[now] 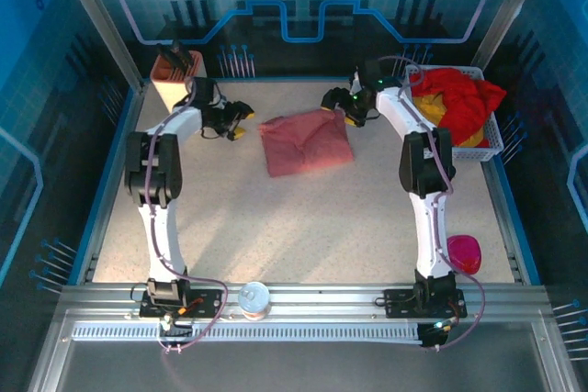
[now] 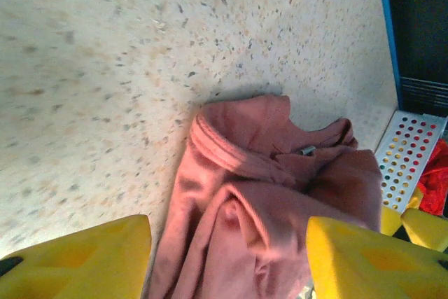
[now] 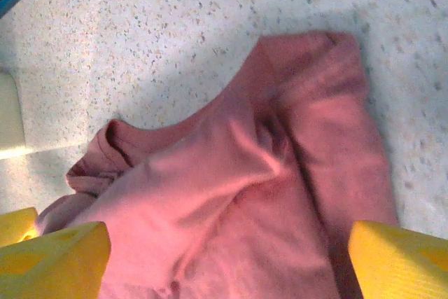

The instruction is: Fold and stack the t-shirts

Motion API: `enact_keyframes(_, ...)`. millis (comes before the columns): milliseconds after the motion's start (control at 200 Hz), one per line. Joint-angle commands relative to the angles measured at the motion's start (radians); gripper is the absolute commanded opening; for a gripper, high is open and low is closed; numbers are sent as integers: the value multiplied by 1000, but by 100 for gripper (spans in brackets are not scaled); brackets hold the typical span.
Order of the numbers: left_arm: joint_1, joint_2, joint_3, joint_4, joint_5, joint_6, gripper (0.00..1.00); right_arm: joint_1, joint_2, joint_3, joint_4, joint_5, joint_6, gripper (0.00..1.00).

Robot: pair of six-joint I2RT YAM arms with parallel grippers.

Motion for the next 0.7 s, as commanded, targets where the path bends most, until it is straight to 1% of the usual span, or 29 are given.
enact_keyframes(0, -48, -144, -56, 22, 9, 28, 60, 4, -134, -80, 79, 13, -18, 93)
enact_keyframes(70, -86, -174, -84, 21, 8, 31, 60, 4, -149, -97, 82, 13, -43, 93)
enact_keyframes(145, -129, -189, -112, 26, 2, 24, 57, 5, -149, -97, 53, 12, -83, 92)
enact_keyframes(210, -177, -187, -130, 54, 5, 5, 55, 4, -161, -135, 70, -29, -99, 90)
enact_keyframes(295, -235, -159, -146, 151, 30, -63, 53, 9, -191, -233, 178, -143, -65, 90)
enact_keyframes(370, -271, -114, -140, 238, 20, -115, 51, 19, -210, -311, 298, -194, -8, 90)
enact_keyframes(545, -281, 56, -46, 337, 30, -187, 48, 47, -183, -391, 387, -237, 77, 91)
enact_keyframes(695, -265, 146, 15, 377, -12, -198, 48, 57, -174, -492, 446, -235, 101, 91)
